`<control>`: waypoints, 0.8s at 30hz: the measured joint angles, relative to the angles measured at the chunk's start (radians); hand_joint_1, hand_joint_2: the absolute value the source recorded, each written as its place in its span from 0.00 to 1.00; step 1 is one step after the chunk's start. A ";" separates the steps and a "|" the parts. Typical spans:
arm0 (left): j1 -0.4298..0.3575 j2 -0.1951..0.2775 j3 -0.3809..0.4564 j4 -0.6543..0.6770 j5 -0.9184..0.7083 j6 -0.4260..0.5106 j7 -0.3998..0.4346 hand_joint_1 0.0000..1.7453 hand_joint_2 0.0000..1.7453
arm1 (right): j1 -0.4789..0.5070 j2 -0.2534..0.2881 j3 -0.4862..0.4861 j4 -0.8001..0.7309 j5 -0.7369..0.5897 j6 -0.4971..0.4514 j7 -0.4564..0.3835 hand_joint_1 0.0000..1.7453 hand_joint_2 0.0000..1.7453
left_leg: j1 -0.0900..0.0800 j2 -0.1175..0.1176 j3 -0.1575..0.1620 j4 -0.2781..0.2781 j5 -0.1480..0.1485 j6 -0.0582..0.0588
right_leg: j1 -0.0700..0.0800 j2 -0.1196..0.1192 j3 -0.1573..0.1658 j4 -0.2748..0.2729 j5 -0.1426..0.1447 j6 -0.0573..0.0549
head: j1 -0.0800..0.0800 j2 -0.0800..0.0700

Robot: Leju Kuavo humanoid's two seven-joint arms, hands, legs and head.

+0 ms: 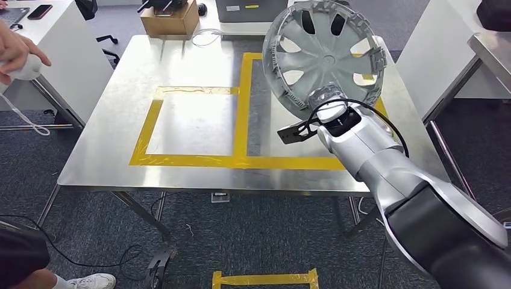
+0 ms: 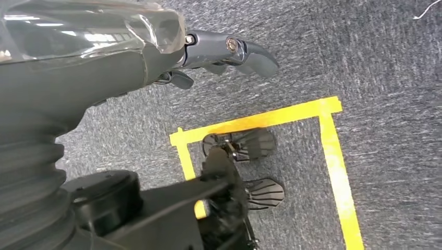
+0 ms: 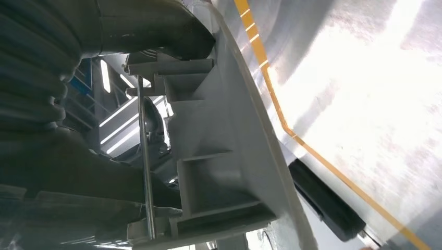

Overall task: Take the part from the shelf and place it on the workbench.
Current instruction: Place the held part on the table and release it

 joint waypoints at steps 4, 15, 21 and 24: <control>-0.003 -0.003 0.000 0.000 0.005 0.004 0.007 0.00 0.75 | 0.007 0.011 0.002 0.000 0.000 -0.001 -0.003 0.00 0.00 | -0.001 0.001 0.011 -0.027 0.003 0.016 | 0.003 -0.003 -0.010 0.002 -0.001 0.014 | 0.001 0.000; -0.005 -0.010 0.000 0.000 0.010 0.042 0.027 0.00 0.00 | 0.009 0.023 0.010 -0.005 0.008 -0.029 -0.004 0.00 0.00 | -0.005 -0.004 0.011 -0.023 0.006 0.020 | 0.004 -0.010 -0.007 0.030 -0.017 0.027 | 0.002 0.000; -0.006 -0.012 0.000 0.000 0.009 0.040 0.029 0.00 0.00 | 0.007 0.050 0.016 -0.019 0.012 -0.045 -0.007 0.00 0.00 | -0.001 -0.002 -0.013 0.022 -0.027 -0.011 | -0.001 -0.007 0.011 -0.004 -0.003 -0.006 | 0.000 0.000; -0.005 -0.012 0.000 0.000 0.010 0.039 0.028 0.00 0.00 | 0.009 0.060 0.019 -0.023 0.010 -0.046 -0.008 0.00 0.00 | 0.006 -0.001 -0.092 0.204 -0.117 -0.027 | -0.003 -0.007 0.012 -0.004 -0.002 -0.012 | -0.001 0.000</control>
